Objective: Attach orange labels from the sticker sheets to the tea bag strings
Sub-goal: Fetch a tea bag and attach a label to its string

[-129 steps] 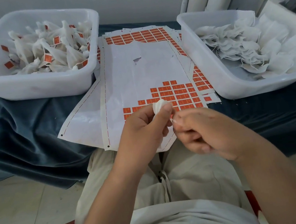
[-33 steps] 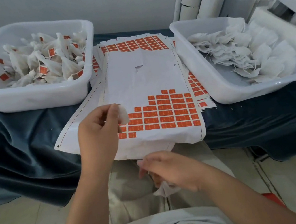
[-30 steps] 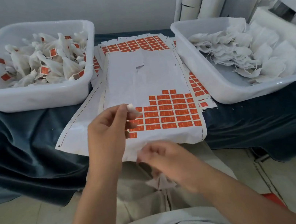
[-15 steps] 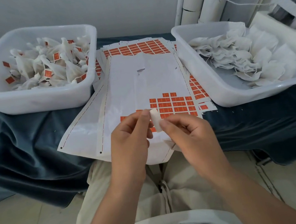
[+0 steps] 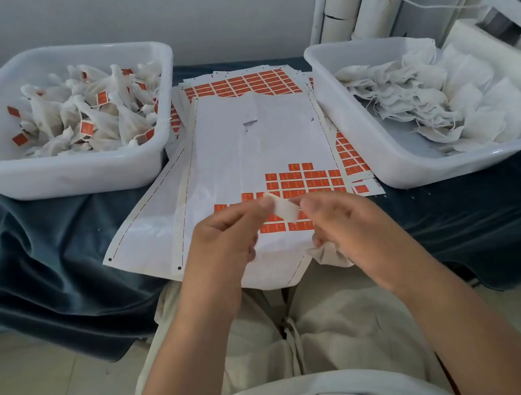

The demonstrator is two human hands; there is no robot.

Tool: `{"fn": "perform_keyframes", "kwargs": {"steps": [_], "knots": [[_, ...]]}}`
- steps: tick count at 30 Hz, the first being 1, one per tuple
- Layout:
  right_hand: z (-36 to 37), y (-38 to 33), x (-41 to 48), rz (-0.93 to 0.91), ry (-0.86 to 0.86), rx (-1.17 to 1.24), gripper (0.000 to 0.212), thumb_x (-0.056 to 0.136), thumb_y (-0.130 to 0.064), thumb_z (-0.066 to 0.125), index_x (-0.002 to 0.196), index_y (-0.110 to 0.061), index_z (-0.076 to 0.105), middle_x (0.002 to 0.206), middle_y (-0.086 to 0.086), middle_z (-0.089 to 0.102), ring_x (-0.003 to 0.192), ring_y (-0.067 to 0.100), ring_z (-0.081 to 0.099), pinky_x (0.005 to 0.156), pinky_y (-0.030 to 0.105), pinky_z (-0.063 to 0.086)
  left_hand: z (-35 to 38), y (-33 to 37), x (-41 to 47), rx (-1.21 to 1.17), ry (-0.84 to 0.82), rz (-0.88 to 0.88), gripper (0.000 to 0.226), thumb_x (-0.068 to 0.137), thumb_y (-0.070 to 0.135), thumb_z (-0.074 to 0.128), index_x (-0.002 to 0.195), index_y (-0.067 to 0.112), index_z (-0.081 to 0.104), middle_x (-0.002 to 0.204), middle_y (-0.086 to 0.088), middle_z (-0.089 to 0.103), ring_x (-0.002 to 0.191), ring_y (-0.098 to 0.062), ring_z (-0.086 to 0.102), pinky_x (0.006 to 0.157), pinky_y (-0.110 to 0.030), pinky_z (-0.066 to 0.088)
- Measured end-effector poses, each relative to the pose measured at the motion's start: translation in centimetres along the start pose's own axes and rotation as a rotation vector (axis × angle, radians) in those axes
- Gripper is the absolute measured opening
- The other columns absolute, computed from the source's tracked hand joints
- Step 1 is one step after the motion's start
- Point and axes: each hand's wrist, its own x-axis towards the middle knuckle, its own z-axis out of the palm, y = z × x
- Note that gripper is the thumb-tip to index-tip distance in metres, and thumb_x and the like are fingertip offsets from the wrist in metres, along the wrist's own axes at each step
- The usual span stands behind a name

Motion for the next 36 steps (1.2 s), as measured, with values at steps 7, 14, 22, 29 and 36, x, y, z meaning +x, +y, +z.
{"fn": "perform_keyframes", "kwargs": {"steps": [7,14,22,29,36], "knots": [[2.2,0.8,-0.7,-0.117,-0.055,0.011,0.039,0.101,-0.042,0.046,0.134,-0.053,0.064,0.077,-0.016,0.056,0.075,0.004,0.058,0.084,0.028,0.056,1.2,-0.6,-0.3,-0.176,0.209,0.077,0.022,0.100,0.038,0.068,0.087,0.025,0.080,0.069,0.010,0.061,0.063,-0.006,0.053,0.062,-0.021,0.049],[4.0,-0.4,-2.3,-0.344,0.043,-0.285,0.042,0.106,-0.029,0.058,0.145,-0.043,0.055,0.120,-0.029,0.071,0.109,-0.005,0.068,0.095,0.009,0.048,2.8,-1.5,-0.9,-0.274,0.219,0.005,0.031,0.110,0.038,0.050,0.095,0.018,0.069,0.082,0.006,0.073,0.075,-0.005,0.070,0.061,-0.020,0.054],[3.0,-1.6,-2.5,-0.471,0.136,-0.493,0.026,0.102,-0.038,0.067,0.123,-0.026,0.077,0.110,-0.021,0.077,0.104,-0.008,0.069,0.087,0.013,0.054,3.4,-1.9,-1.1,-0.250,0.080,-0.011,0.031,0.114,0.034,0.043,0.109,0.010,0.061,0.101,-0.009,0.077,0.100,-0.019,0.075,0.083,-0.033,0.059],[2.1,-0.9,-1.6,-0.527,0.275,-0.561,0.016,0.094,-0.034,0.073,0.100,-0.024,0.083,0.097,-0.010,0.061,0.092,0.014,0.062,0.080,0.021,0.047,4.2,-1.5,-2.0,-0.116,-0.124,0.034,0.028,0.114,0.027,0.043,0.095,0.008,0.052,0.067,-0.004,0.050,0.062,-0.017,0.047,0.055,-0.025,0.043],[1.2,-1.3,-1.3,-0.316,0.240,-0.111,0.015,0.093,-0.044,0.066,0.089,-0.038,0.079,0.105,-0.012,0.070,0.101,0.014,0.068,0.081,0.019,0.053,4.1,-1.5,-1.7,-0.045,-0.069,0.155,0.027,0.106,0.028,0.061,0.084,0.016,0.070,0.075,0.003,0.062,0.054,-0.002,0.047,0.052,-0.014,0.040]]}}
